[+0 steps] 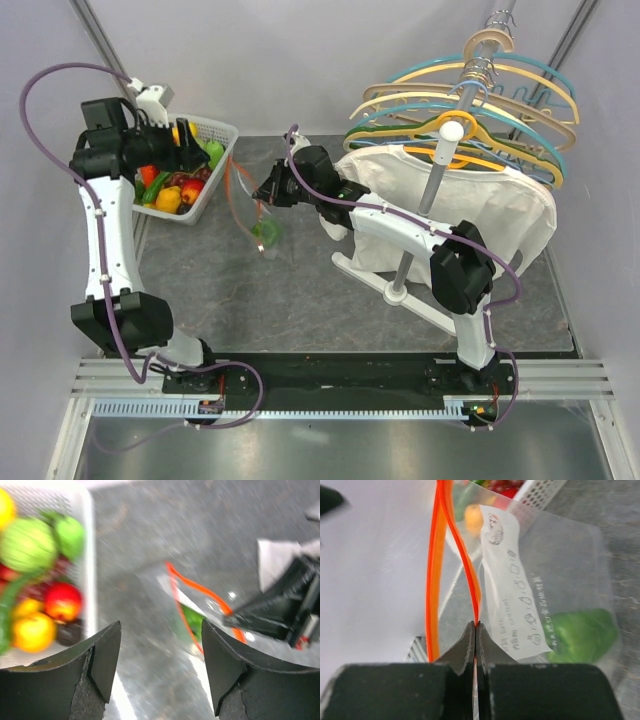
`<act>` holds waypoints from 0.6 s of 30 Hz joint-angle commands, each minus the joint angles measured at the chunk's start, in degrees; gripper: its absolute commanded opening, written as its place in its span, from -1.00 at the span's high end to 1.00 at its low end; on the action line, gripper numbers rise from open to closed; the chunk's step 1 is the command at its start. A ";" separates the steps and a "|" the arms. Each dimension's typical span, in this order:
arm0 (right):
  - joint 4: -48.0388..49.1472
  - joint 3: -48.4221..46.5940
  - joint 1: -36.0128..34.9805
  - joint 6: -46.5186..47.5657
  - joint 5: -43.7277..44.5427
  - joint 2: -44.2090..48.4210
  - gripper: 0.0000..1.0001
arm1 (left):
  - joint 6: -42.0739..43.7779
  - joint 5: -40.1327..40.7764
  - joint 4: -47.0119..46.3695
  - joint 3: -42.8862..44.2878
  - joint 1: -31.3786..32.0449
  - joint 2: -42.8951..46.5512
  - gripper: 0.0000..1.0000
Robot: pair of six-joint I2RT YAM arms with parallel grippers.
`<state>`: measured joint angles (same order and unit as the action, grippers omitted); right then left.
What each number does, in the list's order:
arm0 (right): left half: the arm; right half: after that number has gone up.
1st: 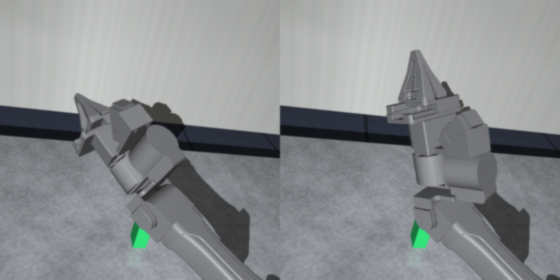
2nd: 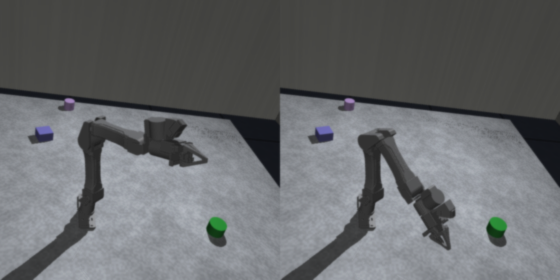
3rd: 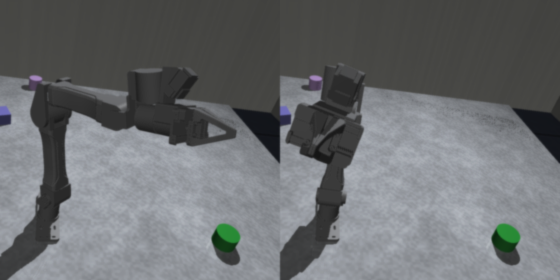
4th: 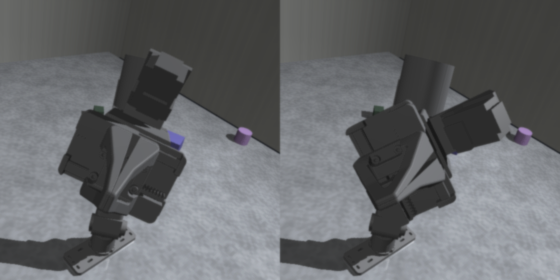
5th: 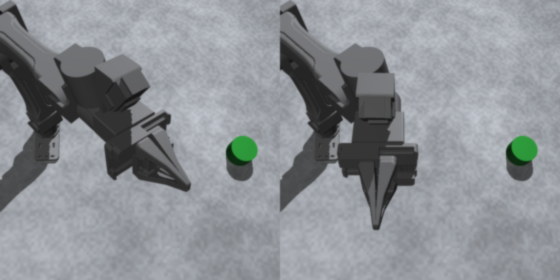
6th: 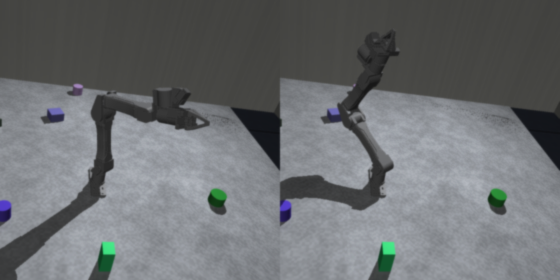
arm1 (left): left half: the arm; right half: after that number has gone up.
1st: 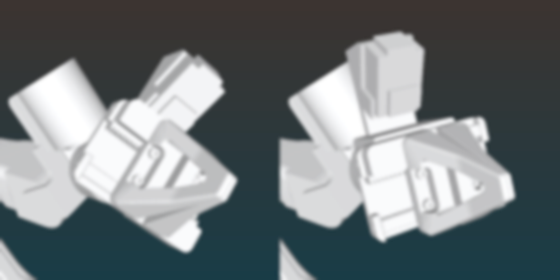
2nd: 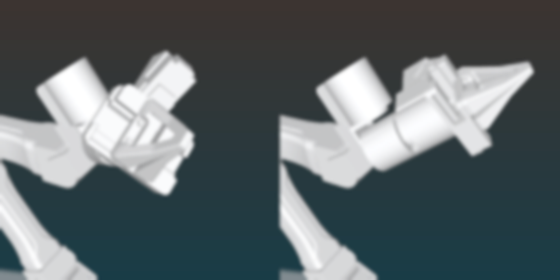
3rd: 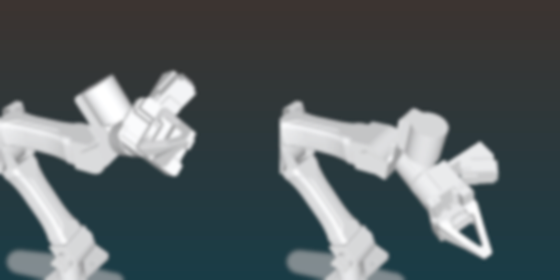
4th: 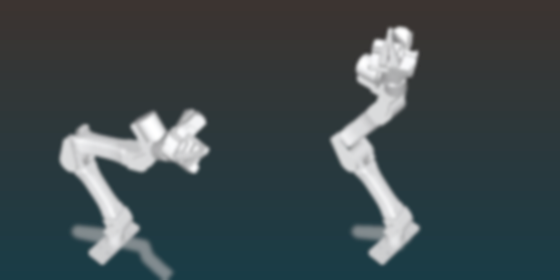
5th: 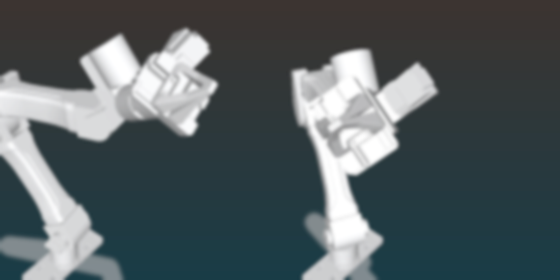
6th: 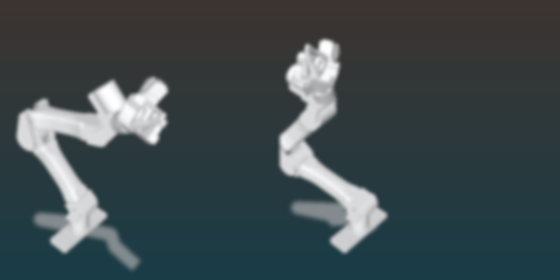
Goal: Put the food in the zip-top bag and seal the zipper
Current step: Place the fake vegetable in the zipper food storage bag, then pick up the fake vegetable from the bin.
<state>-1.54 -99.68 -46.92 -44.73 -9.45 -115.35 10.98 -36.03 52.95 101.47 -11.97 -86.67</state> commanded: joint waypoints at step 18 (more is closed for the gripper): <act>-0.48 2.38 0.33 3.16 3.83 0.65 1.00 | -6.67 -0.80 -28.24 17.97 -2.63 -33.02 -0.14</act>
<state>-3.46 -97.12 -46.92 -42.59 -5.13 -115.31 10.22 -35.09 38.11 115.74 -15.49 -116.36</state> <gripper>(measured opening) 0.010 0.581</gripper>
